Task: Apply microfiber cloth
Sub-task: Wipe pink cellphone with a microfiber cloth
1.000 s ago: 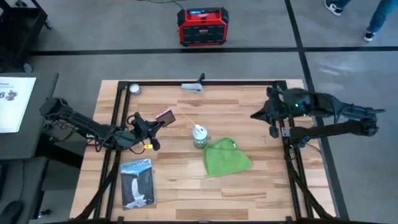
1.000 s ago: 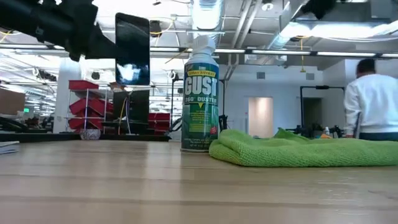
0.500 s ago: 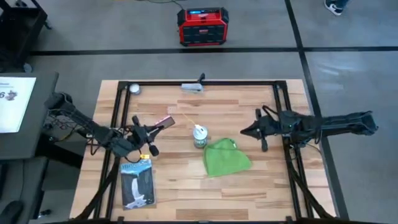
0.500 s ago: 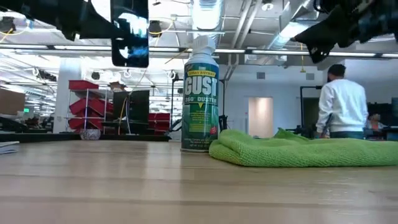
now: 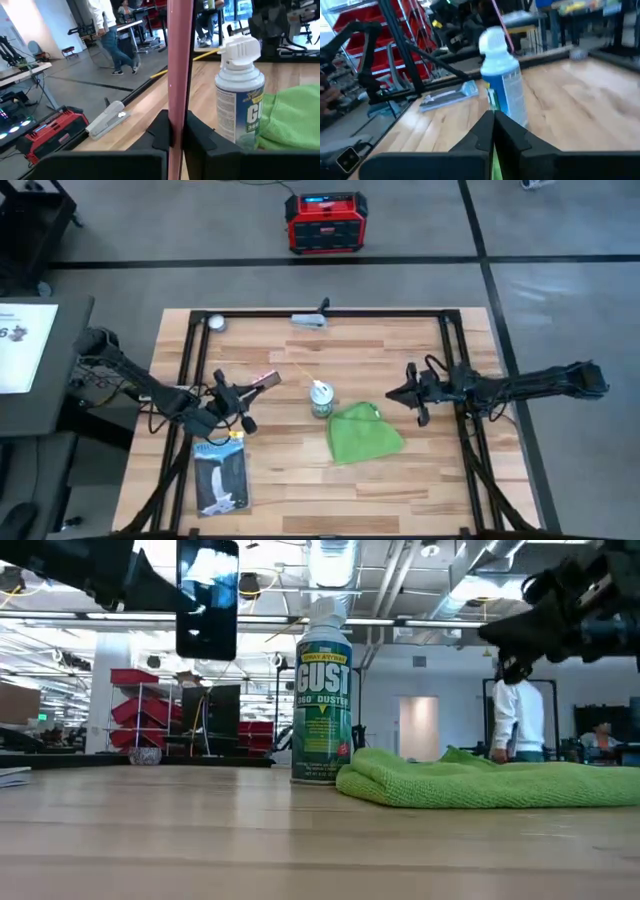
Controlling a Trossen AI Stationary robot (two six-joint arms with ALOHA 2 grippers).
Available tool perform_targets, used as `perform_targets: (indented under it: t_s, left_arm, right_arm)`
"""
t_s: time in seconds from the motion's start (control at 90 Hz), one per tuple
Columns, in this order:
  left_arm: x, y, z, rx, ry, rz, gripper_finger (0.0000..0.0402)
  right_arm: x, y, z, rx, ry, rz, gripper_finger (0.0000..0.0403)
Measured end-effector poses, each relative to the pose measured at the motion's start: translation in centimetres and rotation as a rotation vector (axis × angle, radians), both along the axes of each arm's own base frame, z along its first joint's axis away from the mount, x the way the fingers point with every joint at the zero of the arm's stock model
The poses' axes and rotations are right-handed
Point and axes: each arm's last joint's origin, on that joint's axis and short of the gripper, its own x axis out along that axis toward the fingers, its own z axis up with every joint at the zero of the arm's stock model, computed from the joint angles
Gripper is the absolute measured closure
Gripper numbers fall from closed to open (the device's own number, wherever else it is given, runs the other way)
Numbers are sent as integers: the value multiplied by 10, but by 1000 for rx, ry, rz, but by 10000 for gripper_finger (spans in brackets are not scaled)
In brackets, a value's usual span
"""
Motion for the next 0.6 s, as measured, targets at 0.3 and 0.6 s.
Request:
perform_targets:
  t_s: [0.3, 0.6]
  left_arm:
    - [0, 1, 0, -6, -7, 9, 399]
    - [0, 1, 0, -23, -16, 11, 399]
  right_arm:
    - [54, 21, 7, -6, 195, 113, 380]
    - [109, 37, 10, -43, 669, 167, 286]
